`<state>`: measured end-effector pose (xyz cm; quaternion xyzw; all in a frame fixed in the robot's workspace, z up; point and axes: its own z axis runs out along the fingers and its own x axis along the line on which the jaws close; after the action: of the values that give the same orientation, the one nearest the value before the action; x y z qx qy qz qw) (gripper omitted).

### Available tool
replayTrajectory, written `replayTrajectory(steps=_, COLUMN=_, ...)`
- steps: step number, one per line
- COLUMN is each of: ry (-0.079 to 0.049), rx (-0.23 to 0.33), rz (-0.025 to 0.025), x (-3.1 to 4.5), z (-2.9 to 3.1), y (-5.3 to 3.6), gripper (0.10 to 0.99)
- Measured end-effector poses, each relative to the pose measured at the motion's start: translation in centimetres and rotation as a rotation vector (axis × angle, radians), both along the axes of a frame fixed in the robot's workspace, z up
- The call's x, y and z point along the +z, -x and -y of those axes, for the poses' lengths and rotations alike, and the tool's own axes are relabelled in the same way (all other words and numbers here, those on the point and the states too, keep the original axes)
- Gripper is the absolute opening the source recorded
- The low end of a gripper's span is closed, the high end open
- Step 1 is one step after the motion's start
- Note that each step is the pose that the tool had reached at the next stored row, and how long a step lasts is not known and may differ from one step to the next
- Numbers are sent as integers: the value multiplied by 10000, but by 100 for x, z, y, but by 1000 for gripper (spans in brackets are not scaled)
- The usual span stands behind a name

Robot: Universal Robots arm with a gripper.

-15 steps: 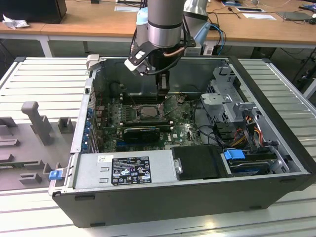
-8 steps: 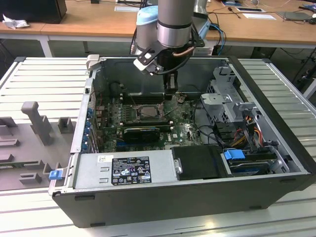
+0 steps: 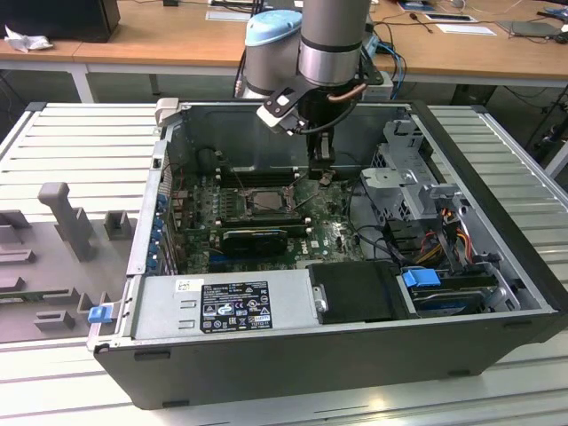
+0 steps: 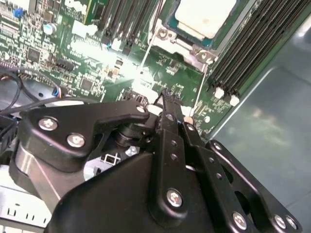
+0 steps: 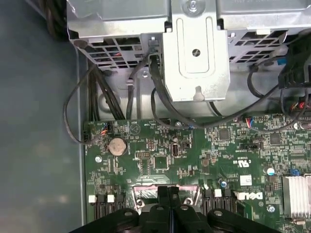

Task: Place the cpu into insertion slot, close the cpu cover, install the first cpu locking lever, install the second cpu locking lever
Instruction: 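Close the cpu cover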

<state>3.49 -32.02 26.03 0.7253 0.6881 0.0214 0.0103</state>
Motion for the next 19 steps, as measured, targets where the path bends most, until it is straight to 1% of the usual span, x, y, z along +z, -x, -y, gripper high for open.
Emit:
replayTrajectory(steps=4, ry=0, rx=0, rz=0, x=0, z=0, y=-62, gripper=106)
replayTrajectory(steps=10, ry=0, rx=0, rz=-1, x=0, z=0, y=-93, gripper=106)
replayTrajectory(steps=14, ry=0, rx=6, rz=-2, x=0, z=0, y=-148, gripper=106)
replayTrajectory(steps=15, ry=0, rx=47, rz=-3, x=-1, z=0, y=-181, gripper=106)
replayTrajectory(steps=16, ry=-1, rx=248, rz=-9, x=-7, z=0, y=-211, gripper=106)
replayTrajectory(steps=17, ry=0, rx=532, rz=-9, x=-19, z=0, y=-222, gripper=106)
replayTrajectory(steps=19, ry=1, rx=753, rz=-12, x=-56, z=0, y=-238, gripper=106)
